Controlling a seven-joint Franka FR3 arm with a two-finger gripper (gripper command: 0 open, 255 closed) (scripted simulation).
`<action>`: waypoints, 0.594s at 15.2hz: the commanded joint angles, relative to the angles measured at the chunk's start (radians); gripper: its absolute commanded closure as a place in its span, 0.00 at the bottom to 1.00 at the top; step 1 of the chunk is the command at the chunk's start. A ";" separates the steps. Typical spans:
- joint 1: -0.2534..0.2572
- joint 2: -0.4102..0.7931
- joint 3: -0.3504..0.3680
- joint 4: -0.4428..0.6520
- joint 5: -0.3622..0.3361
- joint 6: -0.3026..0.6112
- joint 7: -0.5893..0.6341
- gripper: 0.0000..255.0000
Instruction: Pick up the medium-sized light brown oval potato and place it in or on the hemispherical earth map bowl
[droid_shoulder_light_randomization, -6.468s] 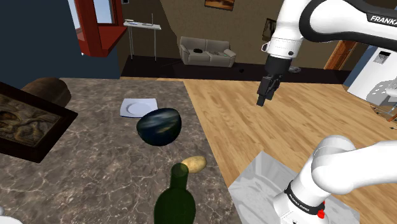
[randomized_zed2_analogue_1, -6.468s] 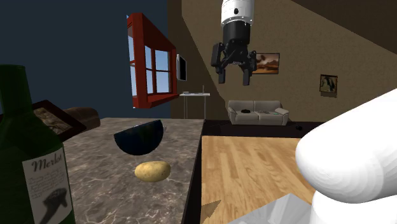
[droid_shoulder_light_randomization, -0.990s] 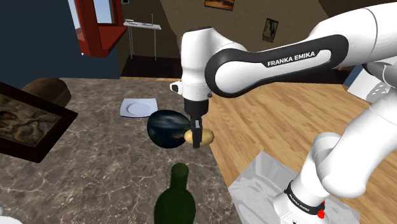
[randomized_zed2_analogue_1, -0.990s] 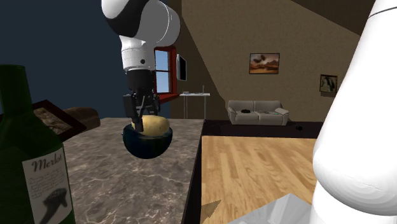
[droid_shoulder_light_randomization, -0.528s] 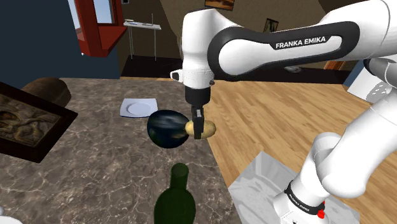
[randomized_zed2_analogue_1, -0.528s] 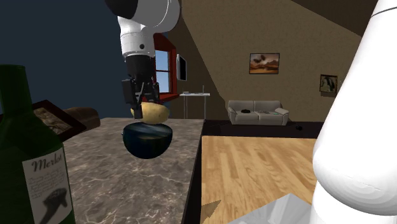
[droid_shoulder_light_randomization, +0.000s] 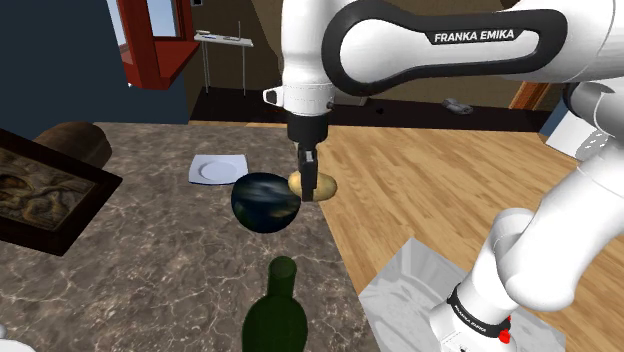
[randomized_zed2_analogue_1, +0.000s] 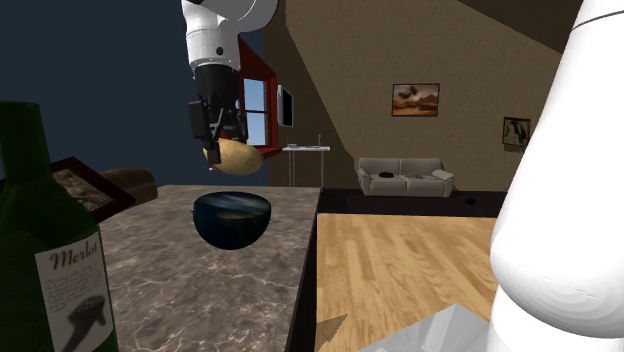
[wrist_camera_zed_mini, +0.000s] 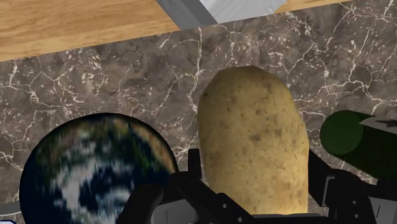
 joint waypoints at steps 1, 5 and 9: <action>-0.009 0.067 -0.005 0.068 -0.022 -0.005 -0.007 1.00; -0.021 0.220 -0.015 0.244 -0.069 -0.034 -0.019 1.00; -0.021 0.387 -0.025 0.458 -0.116 -0.089 -0.032 1.00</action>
